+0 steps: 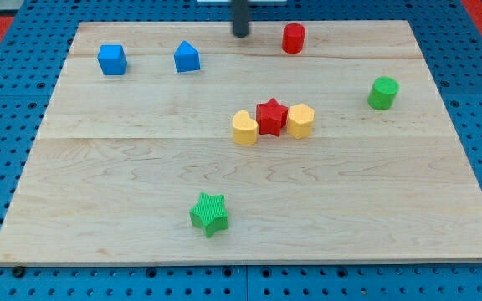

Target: Move red circle diagonally to the red star

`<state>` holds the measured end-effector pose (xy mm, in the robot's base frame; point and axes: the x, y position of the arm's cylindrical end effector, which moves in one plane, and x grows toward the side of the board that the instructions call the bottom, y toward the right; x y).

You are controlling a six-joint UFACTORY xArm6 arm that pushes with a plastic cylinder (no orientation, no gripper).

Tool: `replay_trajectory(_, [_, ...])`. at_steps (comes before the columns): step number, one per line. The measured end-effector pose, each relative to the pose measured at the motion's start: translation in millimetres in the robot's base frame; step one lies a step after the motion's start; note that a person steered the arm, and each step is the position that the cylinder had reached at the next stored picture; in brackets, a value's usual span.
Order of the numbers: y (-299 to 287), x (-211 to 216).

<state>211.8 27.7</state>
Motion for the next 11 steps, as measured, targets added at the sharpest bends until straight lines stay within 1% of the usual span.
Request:
replay_trajectory(5, [11.6,-3.9])
replay_trajectory(6, [7.3,-12.3])
replay_trajectory(7, [12.9,-19.2])
replay_trajectory(9, [51.6,-19.6])
replay_trajectory(11, [51.2,-19.1])
